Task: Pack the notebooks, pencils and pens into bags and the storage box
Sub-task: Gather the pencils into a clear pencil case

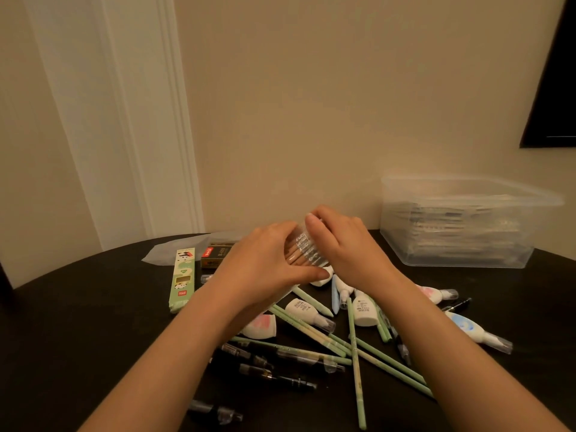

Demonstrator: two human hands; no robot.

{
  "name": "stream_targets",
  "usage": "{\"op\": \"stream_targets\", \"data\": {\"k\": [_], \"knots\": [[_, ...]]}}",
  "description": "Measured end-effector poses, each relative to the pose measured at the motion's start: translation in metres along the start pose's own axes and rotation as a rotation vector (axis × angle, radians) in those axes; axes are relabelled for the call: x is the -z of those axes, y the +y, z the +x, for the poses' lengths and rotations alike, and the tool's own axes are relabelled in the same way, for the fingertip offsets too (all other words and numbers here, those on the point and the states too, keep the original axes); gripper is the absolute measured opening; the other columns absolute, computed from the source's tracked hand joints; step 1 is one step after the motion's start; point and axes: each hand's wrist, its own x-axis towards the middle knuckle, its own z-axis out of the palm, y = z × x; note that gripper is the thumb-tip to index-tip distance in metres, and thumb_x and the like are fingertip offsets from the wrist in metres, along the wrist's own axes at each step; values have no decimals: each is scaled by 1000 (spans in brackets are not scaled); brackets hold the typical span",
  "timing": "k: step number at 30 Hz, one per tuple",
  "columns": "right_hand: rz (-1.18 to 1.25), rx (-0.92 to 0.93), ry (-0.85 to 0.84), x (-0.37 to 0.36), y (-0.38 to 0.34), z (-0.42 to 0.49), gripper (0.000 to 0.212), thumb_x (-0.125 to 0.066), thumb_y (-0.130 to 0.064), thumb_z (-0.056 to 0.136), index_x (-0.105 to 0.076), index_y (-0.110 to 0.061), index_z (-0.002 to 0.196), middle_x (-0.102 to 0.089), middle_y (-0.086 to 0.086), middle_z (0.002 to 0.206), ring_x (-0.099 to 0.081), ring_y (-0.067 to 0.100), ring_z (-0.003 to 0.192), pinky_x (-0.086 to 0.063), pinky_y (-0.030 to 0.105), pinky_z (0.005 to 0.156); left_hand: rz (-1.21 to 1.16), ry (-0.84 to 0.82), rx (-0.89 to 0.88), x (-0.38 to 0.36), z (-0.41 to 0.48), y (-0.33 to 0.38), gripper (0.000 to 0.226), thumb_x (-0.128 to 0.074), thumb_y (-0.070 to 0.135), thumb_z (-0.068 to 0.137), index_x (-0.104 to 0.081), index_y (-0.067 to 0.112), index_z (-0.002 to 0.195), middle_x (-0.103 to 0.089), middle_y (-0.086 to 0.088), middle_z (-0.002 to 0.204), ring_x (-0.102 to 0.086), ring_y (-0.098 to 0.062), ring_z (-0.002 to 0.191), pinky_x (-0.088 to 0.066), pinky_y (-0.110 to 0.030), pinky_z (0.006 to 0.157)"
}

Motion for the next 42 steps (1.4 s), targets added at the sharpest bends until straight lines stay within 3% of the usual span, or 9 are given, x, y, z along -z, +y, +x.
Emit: {"op": "stream_targets", "data": {"k": [5,13,19,24,27,31,34,37,42], "knots": [[-22,-39,93,14,11,0,28,-31,-34,100,-43,-28,75,-49,-10,65,-44,1,55,-31,17,50,29,-135,89,4,-3,-10,100,-67,63,67,-14,32,146,-46,4,140,-53,-15,117,-46,-36,97],[204,-310,302,52,50,-9,42,-24,-33,103,-46,-15,72,-49,6,72,-46,18,65,-39,29,58,172,13,69,22,3,-27,72,-64,58,73,-39,30,134,-45,8,130,-44,-8,109,-42,-31,95],[360,-548,342,83,65,-10,45,-23,-37,103,-52,-11,81,-56,8,80,-51,16,68,-42,25,56,-213,146,78,16,31,1,58,-77,39,69,-47,26,117,-53,8,107,-58,-4,84,-49,-14,61],[593,-671,377,117,82,-3,33,-32,-42,100,-52,-20,88,-61,10,93,-57,21,78,-46,28,64,-343,292,70,7,63,30,60,-79,35,68,-44,23,115,-49,5,112,-58,-10,91,-53,-22,72],[686,-614,356,134,93,0,24,-40,-38,99,-56,-20,96,-61,5,99,-59,20,90,-49,27,77,-353,353,91,-2,88,40,62,-78,43,66,-48,25,118,-45,-1,120,-56,-19,101,-54,-36,86],[613,-566,293,153,115,11,31,-60,-28,91,-57,-9,115,-60,7,114,-58,20,106,-49,25,83,-447,378,164,-16,129,50,71,-77,45,68,-47,26,130,-46,-6,126,-53,-23,109,-49,-42,95],[545,-549,332,165,134,23,24,-65,-22,87,-58,-14,109,-62,6,107,-58,21,101,-50,32,86,-561,331,247,-33,161,54,81,-78,44,68,-40,22,137,-45,-8,130,-53,-25,111,-48,-44,97],[414,-576,407,175,160,38,25,-68,-22,86,-60,-10,106,-62,6,96,-58,21,89,-50,40,90,-648,320,326,-55,192,62,69,-78,37,72,-38,17,125,-43,-9,128,-53,-26,110,-48,-43,96],[284,-602,454,194,210,59,24,-69,-25,85,-62,-11,104,-64,6,97,-58,20,90,-45,34,84,-724,319,349,-86,241,74,54,-77,34,74,-38,17,107,-45,-10,120,-53,-26,107,-49,-43,94]]}}
